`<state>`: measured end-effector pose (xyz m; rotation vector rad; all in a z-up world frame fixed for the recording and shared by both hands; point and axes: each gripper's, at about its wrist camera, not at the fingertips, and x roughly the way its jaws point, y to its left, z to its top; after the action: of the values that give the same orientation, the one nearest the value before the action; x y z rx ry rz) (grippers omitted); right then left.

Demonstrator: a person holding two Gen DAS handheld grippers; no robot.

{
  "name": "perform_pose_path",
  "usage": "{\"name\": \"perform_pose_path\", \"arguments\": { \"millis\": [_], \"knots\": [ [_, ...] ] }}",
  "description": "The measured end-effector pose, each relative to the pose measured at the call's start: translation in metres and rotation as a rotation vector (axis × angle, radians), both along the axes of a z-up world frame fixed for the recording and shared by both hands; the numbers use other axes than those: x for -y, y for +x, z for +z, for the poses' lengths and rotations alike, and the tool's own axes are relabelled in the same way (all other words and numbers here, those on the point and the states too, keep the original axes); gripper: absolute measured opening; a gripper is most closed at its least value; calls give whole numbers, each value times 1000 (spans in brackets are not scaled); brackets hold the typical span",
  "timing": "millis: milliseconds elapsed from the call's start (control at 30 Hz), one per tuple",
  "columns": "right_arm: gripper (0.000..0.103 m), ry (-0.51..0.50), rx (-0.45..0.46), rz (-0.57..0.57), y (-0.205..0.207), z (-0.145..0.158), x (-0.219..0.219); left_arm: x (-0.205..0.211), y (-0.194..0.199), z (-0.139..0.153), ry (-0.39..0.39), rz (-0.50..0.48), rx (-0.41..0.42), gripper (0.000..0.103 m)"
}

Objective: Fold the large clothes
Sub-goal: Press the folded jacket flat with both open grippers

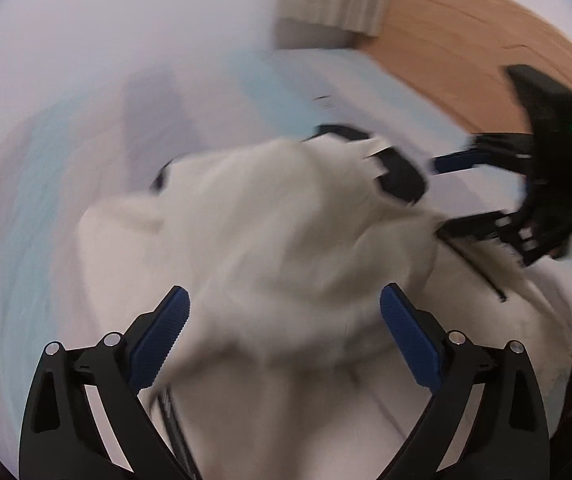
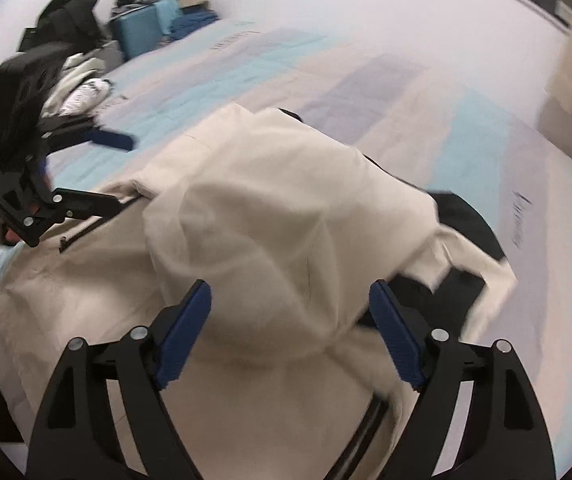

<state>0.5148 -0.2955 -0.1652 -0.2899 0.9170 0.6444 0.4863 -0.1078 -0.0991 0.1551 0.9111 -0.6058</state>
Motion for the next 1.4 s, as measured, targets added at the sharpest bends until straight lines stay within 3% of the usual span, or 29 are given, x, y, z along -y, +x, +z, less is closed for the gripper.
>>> {"name": "perform_pose_path", "arguments": {
  "millis": [100, 233, 500, 733, 967, 1400],
  "knots": [
    [78, 21, -44, 29, 24, -13, -7, 15, 30, -6, -16, -99, -14, 94],
    [78, 15, -91, 75, 39, -38, -17, 25, 59, -31, -27, -157, -116, 94],
    [81, -28, -130, 170, 43, -74, -27, 36, 57, -71, 23, -270, -176, 93],
    [84, -89, -120, 236, 40, -98, -36, 40, 54, -93, 65, -272, -196, 94],
    [96, -111, -133, 220, 39, -120, -43, 41, 58, -108, 89, -246, -226, 97],
    [97, -114, -101, 204, 26, -133, -47, 42, 55, -122, 118, -234, -200, 98]
  ]
}}
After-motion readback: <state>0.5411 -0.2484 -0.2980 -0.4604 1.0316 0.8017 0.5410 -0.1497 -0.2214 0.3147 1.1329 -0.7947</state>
